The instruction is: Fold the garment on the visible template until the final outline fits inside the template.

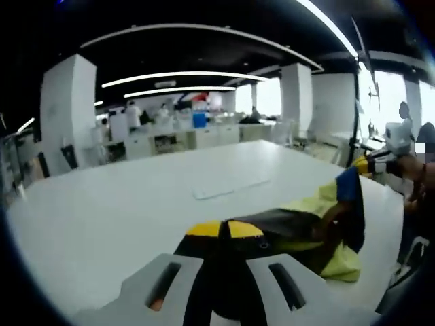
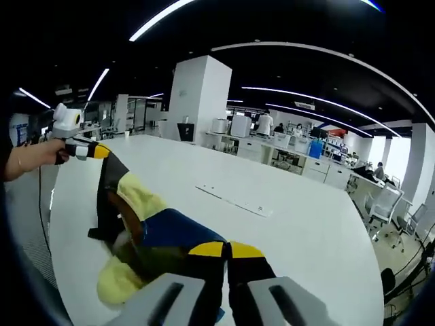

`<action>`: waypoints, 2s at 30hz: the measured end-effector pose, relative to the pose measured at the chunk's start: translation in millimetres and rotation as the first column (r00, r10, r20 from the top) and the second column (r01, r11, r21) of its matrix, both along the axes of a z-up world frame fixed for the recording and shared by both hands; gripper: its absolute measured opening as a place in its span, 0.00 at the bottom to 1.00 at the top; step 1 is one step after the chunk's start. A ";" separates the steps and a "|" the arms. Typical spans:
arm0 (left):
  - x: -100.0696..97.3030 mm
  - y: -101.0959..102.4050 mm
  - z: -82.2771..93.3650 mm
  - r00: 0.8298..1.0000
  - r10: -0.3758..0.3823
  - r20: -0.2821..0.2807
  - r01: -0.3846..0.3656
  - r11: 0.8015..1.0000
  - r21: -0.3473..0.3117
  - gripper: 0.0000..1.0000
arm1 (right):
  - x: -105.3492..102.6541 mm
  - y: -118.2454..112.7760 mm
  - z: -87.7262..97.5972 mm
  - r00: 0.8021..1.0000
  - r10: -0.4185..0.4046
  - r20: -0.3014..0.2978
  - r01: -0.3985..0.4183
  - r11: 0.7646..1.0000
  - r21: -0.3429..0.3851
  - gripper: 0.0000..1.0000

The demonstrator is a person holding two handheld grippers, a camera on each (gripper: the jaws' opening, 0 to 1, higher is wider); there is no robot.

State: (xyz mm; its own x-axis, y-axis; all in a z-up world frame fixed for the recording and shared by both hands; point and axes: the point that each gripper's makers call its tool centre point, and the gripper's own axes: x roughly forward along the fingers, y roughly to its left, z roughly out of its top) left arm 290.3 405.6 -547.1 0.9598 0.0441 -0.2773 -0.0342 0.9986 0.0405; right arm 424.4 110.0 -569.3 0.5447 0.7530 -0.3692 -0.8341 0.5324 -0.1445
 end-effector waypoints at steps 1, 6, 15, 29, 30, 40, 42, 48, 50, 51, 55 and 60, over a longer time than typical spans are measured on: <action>2.1 0.7 1.7 1.000 -0.001 0.001 0.001 1.000 0.007 0.00 | 3.7 1.4 2.5 1.000 0.000 0.006 0.000 1.000 0.000 0.00; 20.7 6.2 10.5 1.000 -0.004 0.024 0.004 1.000 0.017 0.00 | 19.8 8.3 12.1 1.000 -0.001 0.030 0.001 1.000 0.004 0.00; 55.2 16.3 18.5 0.999 0.008 0.050 -0.010 0.999 0.033 0.00 | 52.3 17.9 12.1 0.999 -0.030 0.023 0.030 1.000 0.002 0.00; 104.3 38.3 -11.9 0.998 0.058 0.017 -0.058 0.998 -0.011 0.00 | 99.2 31.7 -20.1 0.989 -0.130 -0.065 0.132 0.991 0.019 0.00; 106.2 40.9 -15.4 0.997 0.071 0.005 -0.071 0.997 -0.008 0.00 | 103.2 33.2 -22.6 0.988 -0.136 -0.070 0.138 0.990 0.021 0.00; 130.7 53.3 -54.2 0.994 0.095 -0.061 -0.096 0.995 -0.021 0.00 | 133.2 45.3 -52.8 0.977 -0.192 -0.093 0.193 0.981 0.006 0.00; 135.2 55.7 -64.4 0.992 0.095 -0.080 -0.097 0.995 -0.025 0.00 | 137.5 47.5 -61.6 0.973 -0.200 -0.111 0.202 0.979 0.002 0.00; 149.8 63.8 -87.3 0.989 0.093 -0.113 -0.099 0.994 -0.043 0.00 | 155.5 52.0 -86.3 0.960 -0.232 -0.156 0.234 0.972 -0.004 0.00; 154.9 66.8 -94.3 0.987 0.103 -0.121 -0.110 0.992 -0.058 0.00 | 162.1 54.4 -93.0 0.959 -0.237 -0.158 0.239 0.971 -0.011 0.00; 157.0 67.3 -96.9 0.987 0.105 -0.122 -0.113 0.991 -0.067 0.00 | 164.2 55.4 -96.3 0.957 -0.242 -0.161 0.243 0.970 -0.015 0.00; 167.3 70.0 -111.0 0.983 0.117 -0.141 -0.128 0.989 -0.075 0.00 | 172.6 57.6 -110.2 0.947 -0.264 -0.183 0.263 0.964 -0.031 0.00; 178.1 71.5 -123.8 0.980 0.117 -0.162 -0.128 0.990 -0.064 0.00 | 178.0 58.5 -125.7 0.941 -0.279 -0.193 0.273 0.960 -0.059 0.00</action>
